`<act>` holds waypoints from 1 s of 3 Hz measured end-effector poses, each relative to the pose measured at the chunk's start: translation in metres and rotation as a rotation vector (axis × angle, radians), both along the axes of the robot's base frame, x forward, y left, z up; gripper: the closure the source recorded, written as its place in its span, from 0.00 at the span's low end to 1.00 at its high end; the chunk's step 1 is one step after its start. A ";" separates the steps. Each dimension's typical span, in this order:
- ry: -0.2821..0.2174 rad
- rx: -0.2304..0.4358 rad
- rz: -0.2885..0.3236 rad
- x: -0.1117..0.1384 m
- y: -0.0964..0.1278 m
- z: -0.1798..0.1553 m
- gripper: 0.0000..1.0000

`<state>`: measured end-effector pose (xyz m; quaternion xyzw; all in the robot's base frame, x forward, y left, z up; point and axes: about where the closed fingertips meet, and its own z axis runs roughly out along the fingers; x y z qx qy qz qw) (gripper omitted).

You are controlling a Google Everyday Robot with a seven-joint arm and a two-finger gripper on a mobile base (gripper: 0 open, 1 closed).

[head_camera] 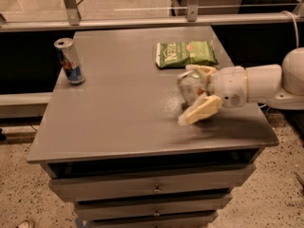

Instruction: Knock 7up can over

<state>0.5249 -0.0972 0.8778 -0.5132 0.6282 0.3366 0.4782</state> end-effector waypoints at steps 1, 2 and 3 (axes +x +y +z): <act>-0.058 0.094 0.110 0.015 0.081 0.041 0.00; -0.082 0.126 0.155 0.019 0.114 0.058 0.00; -0.102 0.104 0.147 0.022 0.104 0.067 0.00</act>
Offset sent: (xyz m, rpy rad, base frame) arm 0.0262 0.1466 0.0778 0.1640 -0.1083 0.1992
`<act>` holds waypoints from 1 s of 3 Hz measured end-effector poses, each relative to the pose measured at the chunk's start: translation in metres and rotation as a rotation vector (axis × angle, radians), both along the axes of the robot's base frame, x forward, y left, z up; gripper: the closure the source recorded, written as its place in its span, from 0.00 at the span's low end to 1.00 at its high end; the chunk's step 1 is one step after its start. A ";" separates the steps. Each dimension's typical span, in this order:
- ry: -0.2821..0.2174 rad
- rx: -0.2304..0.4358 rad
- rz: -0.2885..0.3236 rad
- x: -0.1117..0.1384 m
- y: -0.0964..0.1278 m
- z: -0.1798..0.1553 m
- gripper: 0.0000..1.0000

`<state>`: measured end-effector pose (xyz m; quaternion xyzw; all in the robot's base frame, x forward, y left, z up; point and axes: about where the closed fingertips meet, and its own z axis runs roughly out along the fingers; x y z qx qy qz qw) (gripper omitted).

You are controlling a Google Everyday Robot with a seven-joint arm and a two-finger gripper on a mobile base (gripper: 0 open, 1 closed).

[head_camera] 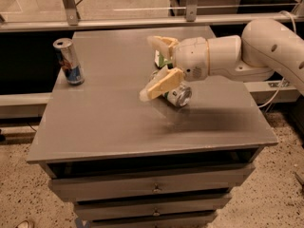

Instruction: Knock 7up can over

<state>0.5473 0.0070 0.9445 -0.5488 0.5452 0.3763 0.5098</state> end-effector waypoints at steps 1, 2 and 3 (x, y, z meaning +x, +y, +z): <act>-0.030 -0.067 -0.054 0.002 -0.041 0.007 0.00; -0.059 -0.151 -0.140 0.000 -0.103 0.017 0.00; -0.080 -0.239 -0.238 -0.013 -0.173 0.028 0.00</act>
Offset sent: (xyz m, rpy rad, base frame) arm -0.0045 -0.1988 0.0306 -0.2629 -0.0919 -0.2715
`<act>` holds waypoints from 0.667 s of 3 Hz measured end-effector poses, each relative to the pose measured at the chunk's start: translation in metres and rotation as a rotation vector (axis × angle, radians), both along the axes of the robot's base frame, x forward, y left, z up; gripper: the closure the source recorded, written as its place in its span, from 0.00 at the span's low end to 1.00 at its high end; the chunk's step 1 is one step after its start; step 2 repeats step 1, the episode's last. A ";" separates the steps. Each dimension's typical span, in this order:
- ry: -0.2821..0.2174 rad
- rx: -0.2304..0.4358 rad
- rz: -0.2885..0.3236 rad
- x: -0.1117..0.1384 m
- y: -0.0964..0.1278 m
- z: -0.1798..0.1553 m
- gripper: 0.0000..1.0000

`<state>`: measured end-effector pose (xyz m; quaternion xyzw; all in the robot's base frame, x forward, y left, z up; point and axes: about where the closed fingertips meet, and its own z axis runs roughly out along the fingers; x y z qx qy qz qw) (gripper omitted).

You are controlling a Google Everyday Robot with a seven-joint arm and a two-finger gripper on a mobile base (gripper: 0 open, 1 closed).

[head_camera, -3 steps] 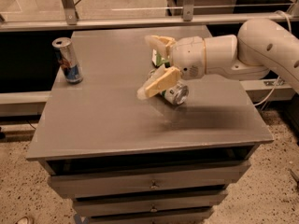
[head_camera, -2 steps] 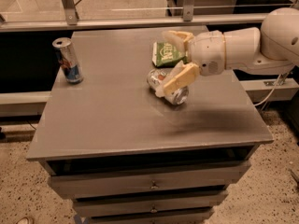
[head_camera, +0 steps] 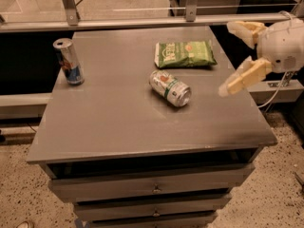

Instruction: Knock 7up can over

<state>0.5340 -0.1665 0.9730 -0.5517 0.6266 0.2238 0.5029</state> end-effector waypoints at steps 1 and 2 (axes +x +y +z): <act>-0.003 -0.013 -0.015 -0.002 -0.011 0.002 0.00; -0.003 -0.013 -0.015 -0.002 -0.011 0.002 0.00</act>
Offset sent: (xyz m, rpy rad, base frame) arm 0.0000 0.0000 0.0000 0.0000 0.0000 0.0000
